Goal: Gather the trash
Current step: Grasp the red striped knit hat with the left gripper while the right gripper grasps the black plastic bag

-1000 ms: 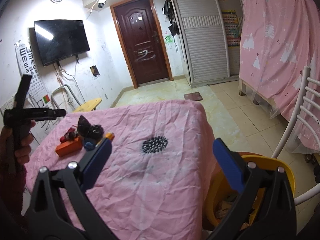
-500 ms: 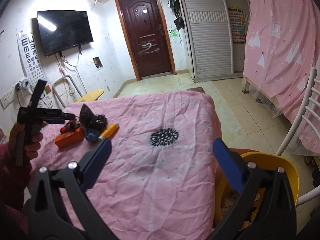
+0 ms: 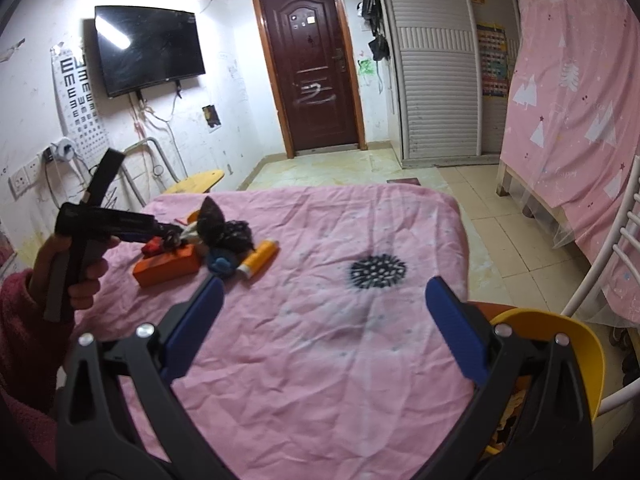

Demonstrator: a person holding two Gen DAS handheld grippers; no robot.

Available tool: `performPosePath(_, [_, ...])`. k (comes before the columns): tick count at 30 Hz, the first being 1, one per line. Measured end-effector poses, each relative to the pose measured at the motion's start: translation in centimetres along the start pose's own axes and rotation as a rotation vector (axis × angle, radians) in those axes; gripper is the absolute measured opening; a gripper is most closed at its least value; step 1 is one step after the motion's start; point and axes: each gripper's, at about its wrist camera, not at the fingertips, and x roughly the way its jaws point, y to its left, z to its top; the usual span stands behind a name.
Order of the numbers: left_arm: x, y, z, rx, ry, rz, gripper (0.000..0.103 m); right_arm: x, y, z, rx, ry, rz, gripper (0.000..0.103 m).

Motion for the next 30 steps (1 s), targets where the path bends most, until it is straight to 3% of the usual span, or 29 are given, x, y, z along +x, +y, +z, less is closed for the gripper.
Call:
performPosePath(3, [0.1,-1.1,-0.5,0.065,-0.001,0.020,0.068,0.9,1.1,0.6,-0.011,0.010,0.025,0.097])
performPosePath(5, [0.2,-1.3,-0.3,0.055,-0.001,0.032,0.066,1.7,2.2,1.5,-0.022,0.020,0.055,0.097])
performPosePath(6, [0.2,-1.3,-0.3,0.052,-0.003,0.038,0.061,2.0,2.8,1.8,-0.030,0.025,0.067,0.097])
performPosePath(8, [0.0,-1.0,-0.2,0.026,-0.018,0.064,0.036,2.4,3.8,2.4,-0.046,0.030,0.083,0.097])
performPosePath(12, [-0.8,0.2,-0.3,-0.034,-0.046,0.052,0.017,3.7,5.9,3.7,-0.068,0.046,0.143,0.097])
performPosePath(16, [-2.5,2.1,-0.6,-0.109,-0.088,0.002,0.015,6.1,7.2,4.8,-0.078,0.087,0.135,0.097])
performPosePath(21, [-5.9,3.8,-1.4,-0.125,-0.200,0.029,0.014,10.4,8.2,5.4,-0.084,0.161,0.100,0.097])
performPosePath(25, [-8.7,5.2,-2.0,-0.133,-0.271,0.010,0.014,13.5,9.3,5.3,-0.094,0.218,0.095,0.097])
performPosePath(30, [-8.8,5.6,-2.4,-0.124,-0.248,-0.023,0.014,16.0,9.1,4.9,-0.059,0.268,0.092,0.097])
